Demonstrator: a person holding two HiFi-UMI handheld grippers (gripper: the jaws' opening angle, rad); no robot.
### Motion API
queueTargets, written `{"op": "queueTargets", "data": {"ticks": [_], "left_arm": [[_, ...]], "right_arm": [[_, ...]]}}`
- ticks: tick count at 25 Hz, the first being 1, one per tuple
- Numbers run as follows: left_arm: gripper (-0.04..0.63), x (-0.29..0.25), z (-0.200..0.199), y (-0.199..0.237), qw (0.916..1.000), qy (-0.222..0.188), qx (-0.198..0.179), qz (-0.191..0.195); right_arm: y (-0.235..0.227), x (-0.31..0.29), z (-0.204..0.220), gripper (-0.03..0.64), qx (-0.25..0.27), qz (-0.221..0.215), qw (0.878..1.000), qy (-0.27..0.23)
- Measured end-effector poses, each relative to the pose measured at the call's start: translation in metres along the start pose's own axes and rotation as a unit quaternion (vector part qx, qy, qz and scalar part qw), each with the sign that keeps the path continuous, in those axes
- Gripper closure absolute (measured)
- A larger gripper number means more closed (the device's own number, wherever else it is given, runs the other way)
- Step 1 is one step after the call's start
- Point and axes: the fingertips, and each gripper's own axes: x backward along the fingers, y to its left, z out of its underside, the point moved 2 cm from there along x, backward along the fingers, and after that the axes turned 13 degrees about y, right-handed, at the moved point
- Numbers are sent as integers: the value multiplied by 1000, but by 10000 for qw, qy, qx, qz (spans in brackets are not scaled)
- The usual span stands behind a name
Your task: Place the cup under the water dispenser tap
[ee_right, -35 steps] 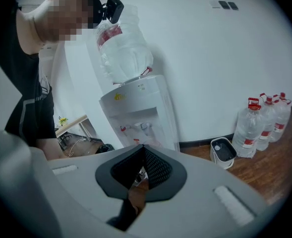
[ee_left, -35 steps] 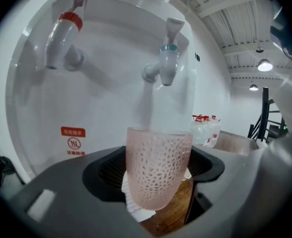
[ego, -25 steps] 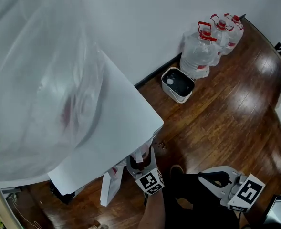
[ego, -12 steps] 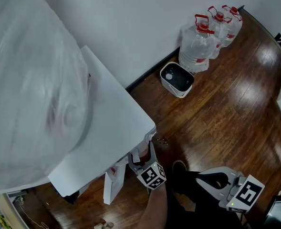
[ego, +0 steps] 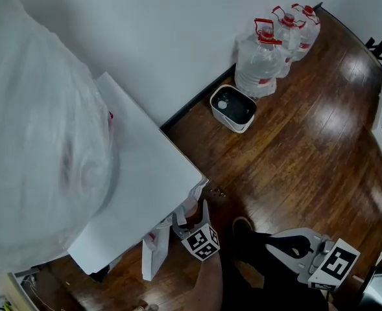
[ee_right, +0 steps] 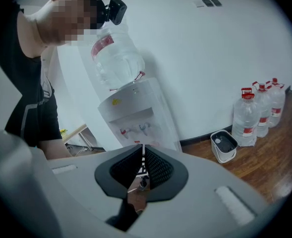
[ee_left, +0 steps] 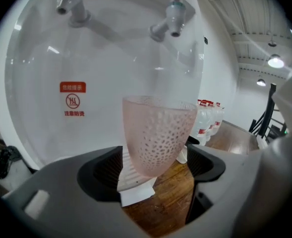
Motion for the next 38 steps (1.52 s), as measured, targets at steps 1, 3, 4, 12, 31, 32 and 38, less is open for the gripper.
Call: {"op": "queueTargets", "data": {"ticks": [1,3,4,12,31,32,38], "left_arm": [[87,2,-3,0,10000,-18,14,51],[83,9,-4,-1,9999,39,-94,117],[83,17,-3,-1,9997,124,-191,115],[88,149,-22,-13,9901,391,-1016,881],[405,513,-205,-35,9175,-1945,-1849,2934],[405,522,-209,-39,9185,-1992,-1847,2872],[407,584,-220,-74,9300,-2192,-1557,2507]], "right_arm": [[4,-1,-3,601,-34,-16,10000,-44],[11,0,-11,601,-33,-15,9999,-111],[16,3,-14,601,35,-21,10000,-78],[78,46,-62,603,526,-98,9985,-132],[244,172,-120,617,884,199,9907,-1014],[247,180,-120,617,967,140,9896,-1051],[257,234,-108,617,1344,-163,9837,-1184]]}}
